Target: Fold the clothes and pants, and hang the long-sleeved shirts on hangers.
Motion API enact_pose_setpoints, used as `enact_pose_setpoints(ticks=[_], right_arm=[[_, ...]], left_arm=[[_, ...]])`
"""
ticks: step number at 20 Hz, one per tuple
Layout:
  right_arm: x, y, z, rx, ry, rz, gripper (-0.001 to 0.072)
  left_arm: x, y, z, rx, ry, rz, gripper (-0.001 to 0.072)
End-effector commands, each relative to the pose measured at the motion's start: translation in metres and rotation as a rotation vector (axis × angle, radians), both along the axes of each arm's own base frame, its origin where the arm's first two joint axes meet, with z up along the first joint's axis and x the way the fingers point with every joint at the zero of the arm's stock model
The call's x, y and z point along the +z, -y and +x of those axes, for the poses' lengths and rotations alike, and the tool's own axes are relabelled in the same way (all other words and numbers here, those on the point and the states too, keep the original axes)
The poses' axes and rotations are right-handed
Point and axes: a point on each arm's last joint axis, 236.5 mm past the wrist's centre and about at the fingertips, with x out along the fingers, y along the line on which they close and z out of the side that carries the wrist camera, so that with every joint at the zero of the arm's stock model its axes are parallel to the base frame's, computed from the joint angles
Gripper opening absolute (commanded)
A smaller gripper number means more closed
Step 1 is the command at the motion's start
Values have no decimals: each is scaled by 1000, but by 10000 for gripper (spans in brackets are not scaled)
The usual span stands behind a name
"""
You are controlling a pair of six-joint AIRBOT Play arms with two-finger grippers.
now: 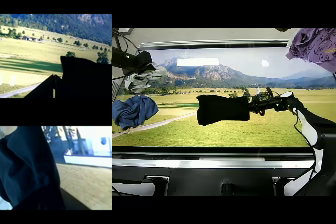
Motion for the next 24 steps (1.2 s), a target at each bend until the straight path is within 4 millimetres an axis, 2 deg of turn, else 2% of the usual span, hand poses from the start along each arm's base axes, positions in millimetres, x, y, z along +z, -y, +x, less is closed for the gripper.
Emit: enact_pose_setpoints(ticks=[1, 3, 5, 9, 14, 16, 20, 24], right_arm=[[-3, -4, 2, -3, 8, -8, 27], [4, -5, 4, -3, 13, 5, 27], [22, -1, 18, -25, 26, 18, 27], [79, 34, 65, -146, 74, 49, 27], [161, 66, 108, -246, 188, 75, 27], [187, 81, 124, -318, 222, 68, 27], [236, 134, 152, -497, 311, 59, 27], [271, 208, 163, -708, 370, 63, 27]], left_arm=[[0, 0, 0, -1, -1, 0, 16], [0, 0, 0, -1, -1, 0, 16], [0, 0, 0, -1, -1, 0, 16], [0, 0, 0, -1, 0, 1, 16], [-1, 0, 0, -1, -1, 0, 16], [-1, 0, 0, -1, -1, 0, 16], [0, 0, 0, -1, -1, 0, 16], [0, 0, 0, -1, -1, 0, 16]])
